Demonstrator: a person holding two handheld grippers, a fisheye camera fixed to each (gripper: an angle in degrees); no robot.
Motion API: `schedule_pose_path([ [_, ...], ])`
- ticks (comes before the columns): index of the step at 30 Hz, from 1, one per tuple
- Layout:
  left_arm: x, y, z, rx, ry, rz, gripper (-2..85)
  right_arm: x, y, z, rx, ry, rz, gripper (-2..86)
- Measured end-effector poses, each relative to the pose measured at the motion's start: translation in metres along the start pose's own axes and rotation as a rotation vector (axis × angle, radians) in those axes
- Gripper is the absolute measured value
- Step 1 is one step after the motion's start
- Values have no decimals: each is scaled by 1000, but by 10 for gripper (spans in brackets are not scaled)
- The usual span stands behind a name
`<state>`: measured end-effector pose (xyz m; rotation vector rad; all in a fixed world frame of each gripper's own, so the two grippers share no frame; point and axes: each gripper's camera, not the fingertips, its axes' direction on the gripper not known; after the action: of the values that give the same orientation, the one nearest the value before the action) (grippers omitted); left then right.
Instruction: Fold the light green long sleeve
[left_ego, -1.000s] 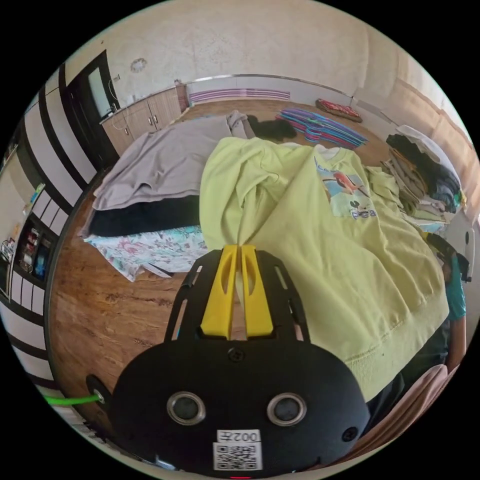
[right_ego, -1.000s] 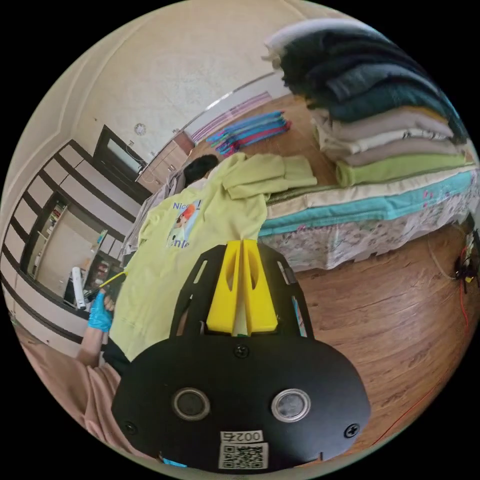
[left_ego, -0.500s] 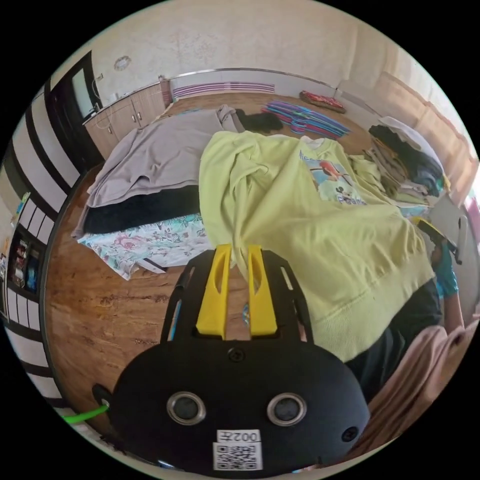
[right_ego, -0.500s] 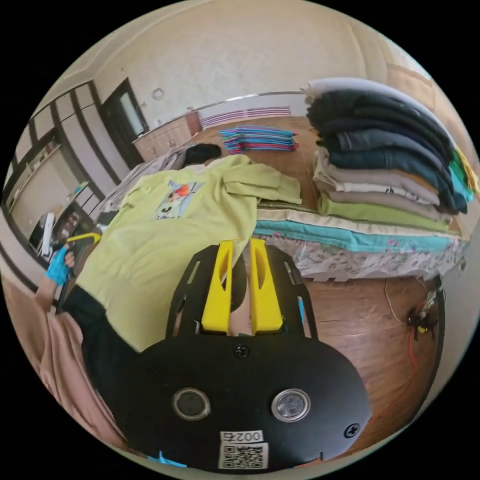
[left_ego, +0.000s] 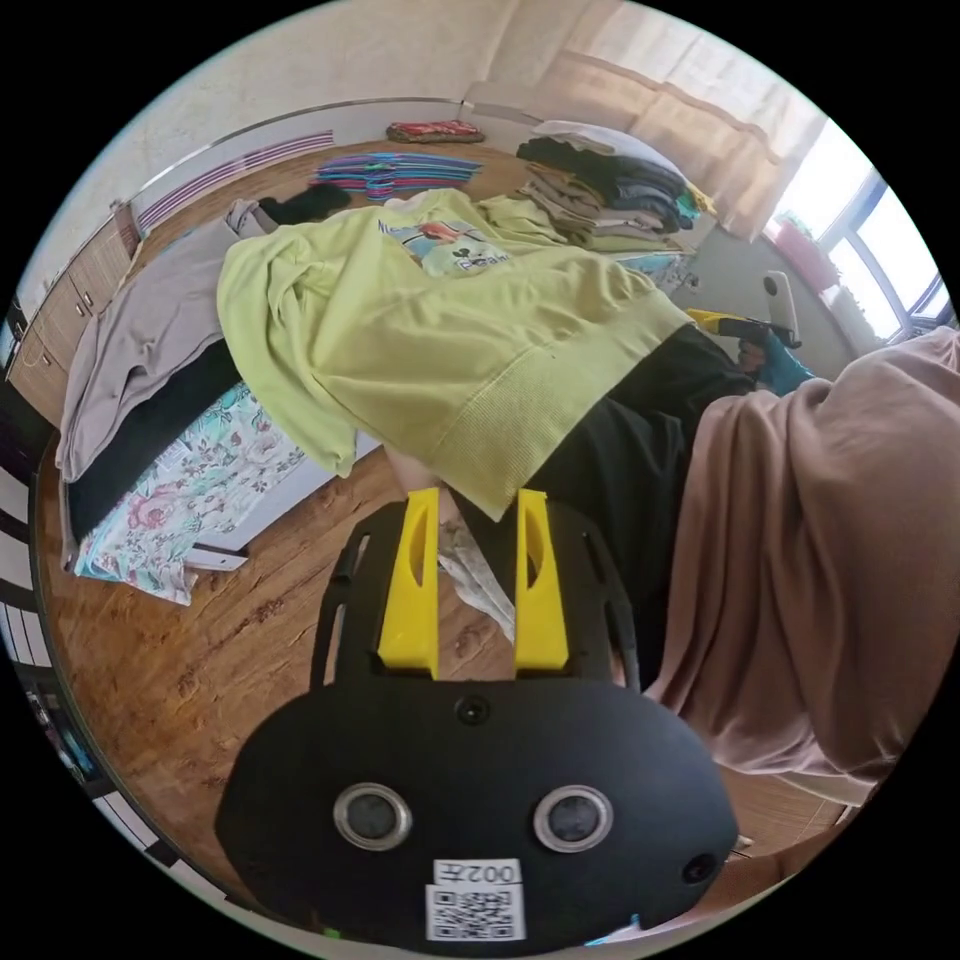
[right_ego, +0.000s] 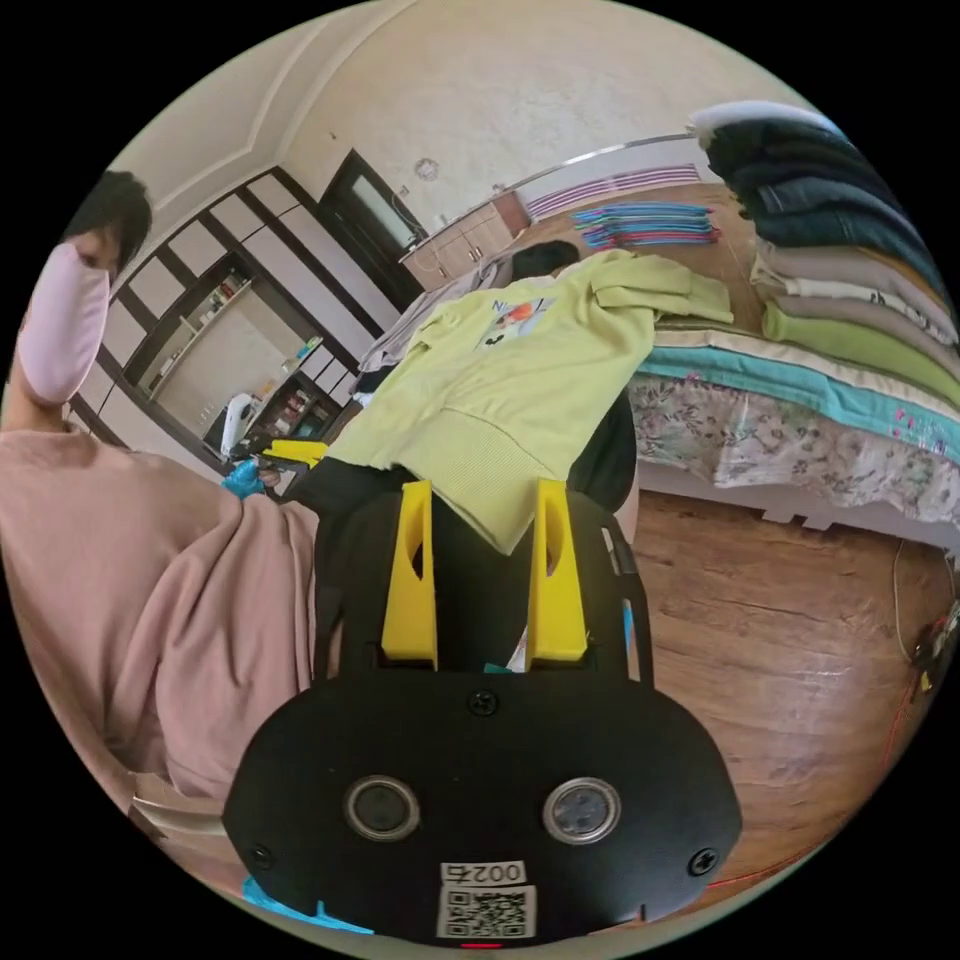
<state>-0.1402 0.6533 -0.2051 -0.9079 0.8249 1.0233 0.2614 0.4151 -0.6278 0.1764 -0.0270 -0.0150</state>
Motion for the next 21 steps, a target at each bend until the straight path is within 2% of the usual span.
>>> schedule_pose_path([
  [10,23,12,-3,-3,-129,-50,-4,-26,12,0,46,29,43,26],
  [15,45,18,-25,16,-294,-28,-8,-49,13,-14,104,153,40,-1],
  [21,68,15,-77,71,-324,26,-8,-94,4,-35,201,295,-81,-7],
])
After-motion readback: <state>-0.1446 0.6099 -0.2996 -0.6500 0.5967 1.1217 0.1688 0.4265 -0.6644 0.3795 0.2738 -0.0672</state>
